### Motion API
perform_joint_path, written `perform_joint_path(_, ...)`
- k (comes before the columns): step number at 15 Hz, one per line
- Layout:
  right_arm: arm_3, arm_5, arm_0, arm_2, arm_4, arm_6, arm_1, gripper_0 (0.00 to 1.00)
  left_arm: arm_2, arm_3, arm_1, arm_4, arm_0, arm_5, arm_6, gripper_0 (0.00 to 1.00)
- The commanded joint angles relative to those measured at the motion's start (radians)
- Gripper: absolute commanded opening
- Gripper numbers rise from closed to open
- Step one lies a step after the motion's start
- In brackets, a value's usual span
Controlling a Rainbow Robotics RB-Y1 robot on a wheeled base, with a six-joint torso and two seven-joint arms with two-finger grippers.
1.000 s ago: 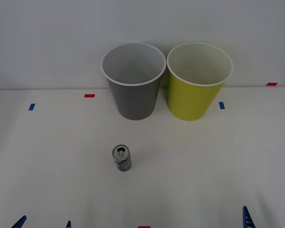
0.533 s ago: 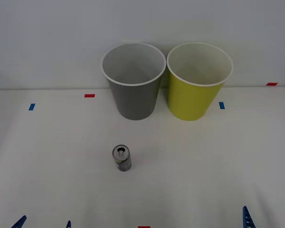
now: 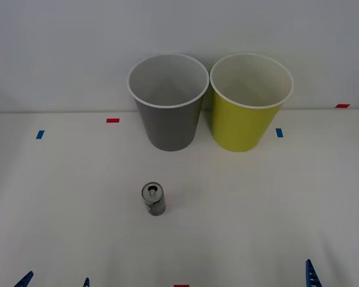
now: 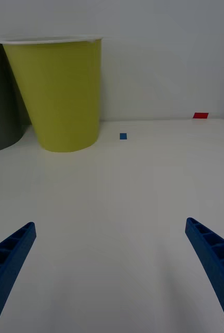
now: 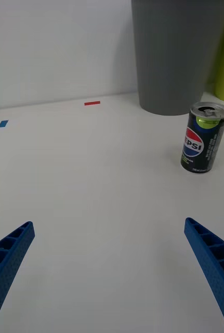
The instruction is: Put cans in the gray bin and PET bottles in the light green bin.
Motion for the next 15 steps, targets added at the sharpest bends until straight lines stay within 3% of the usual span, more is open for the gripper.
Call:
perform_joint_path(1, 0.000, 0.000, 0.000, 0.000, 0.000, 0.000, 0.000, 1.00, 0.000, 0.000, 0.000, 0.000, 0.000, 0.000, 0.000, 1.00)
perform_joint_path(15, 0.000, 0.000, 0.000, 0.000, 0.000, 0.000, 0.000, 1.00, 0.000, 0.000, 0.000, 0.000, 0.000, 0.000, 0.000, 1.00)
